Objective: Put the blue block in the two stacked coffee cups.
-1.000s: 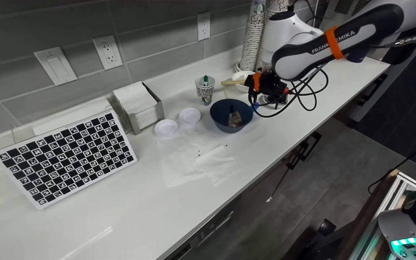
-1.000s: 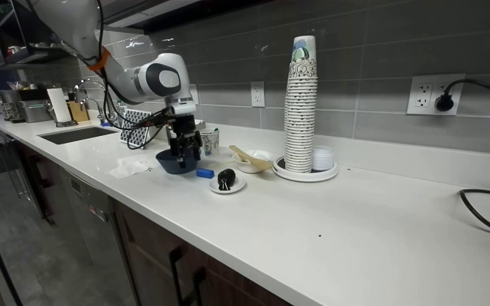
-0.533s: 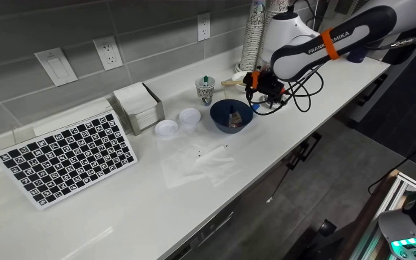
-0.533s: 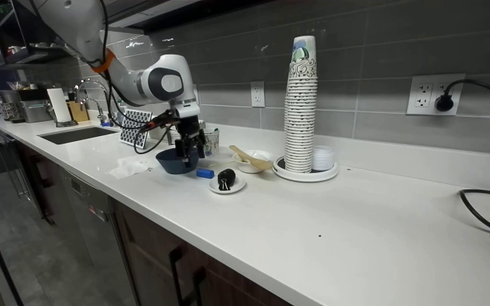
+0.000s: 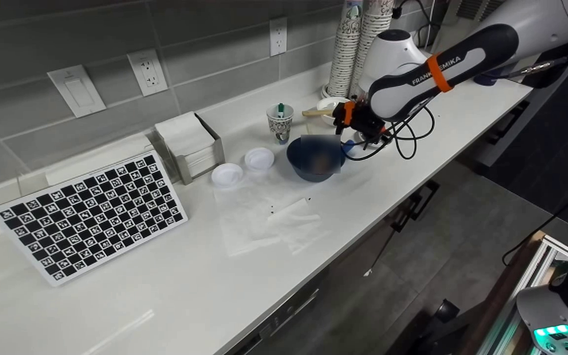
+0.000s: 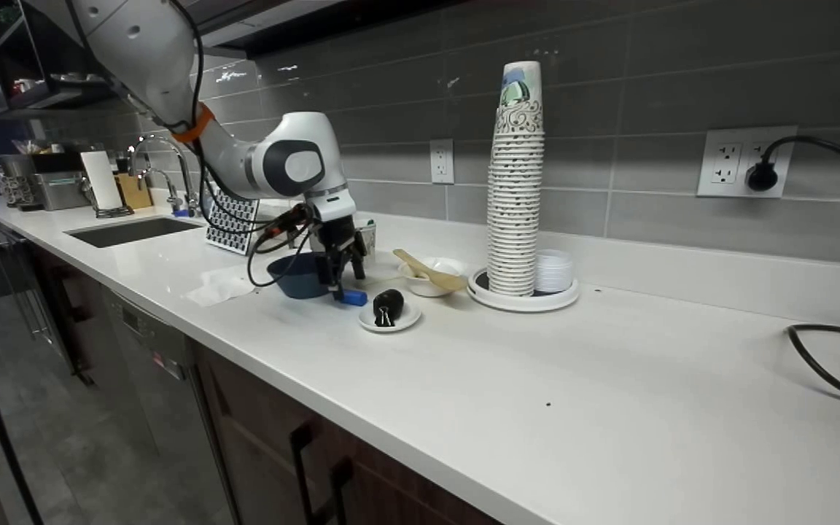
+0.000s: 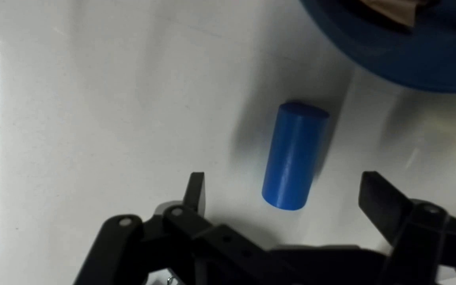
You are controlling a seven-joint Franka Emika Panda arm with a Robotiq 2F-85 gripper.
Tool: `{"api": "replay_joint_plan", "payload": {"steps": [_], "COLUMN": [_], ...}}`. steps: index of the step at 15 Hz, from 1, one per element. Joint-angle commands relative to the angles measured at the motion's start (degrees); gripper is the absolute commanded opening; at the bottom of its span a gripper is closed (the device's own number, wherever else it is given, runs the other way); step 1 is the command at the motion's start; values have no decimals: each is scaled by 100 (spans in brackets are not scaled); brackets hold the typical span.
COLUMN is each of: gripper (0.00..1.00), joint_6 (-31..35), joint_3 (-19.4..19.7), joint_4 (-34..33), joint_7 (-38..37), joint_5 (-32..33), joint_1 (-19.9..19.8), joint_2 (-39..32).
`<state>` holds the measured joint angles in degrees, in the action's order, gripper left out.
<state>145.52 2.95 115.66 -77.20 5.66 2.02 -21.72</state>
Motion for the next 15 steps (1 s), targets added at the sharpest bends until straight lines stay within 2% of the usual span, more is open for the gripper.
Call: {"api": "replay_joint_plan", "payload": {"steps": [1,2,7,8,9,15], "gripper": [77,70,79,53,52,10], "joint_6": [176,255,570,579,579,142], "joint_3": [171,167,224,249,272,407], "joint_4": [-82,-91,-177,-195,-199,-232], "joint_7": [-4,10,3,-11,-19,-23], "joint_5": [-126,-171,-186,-166,-152,-94], "joint_1": [155,154,208,229,248,382], "joint_2": [-211,-254,-449,-487,-507,-310]}}
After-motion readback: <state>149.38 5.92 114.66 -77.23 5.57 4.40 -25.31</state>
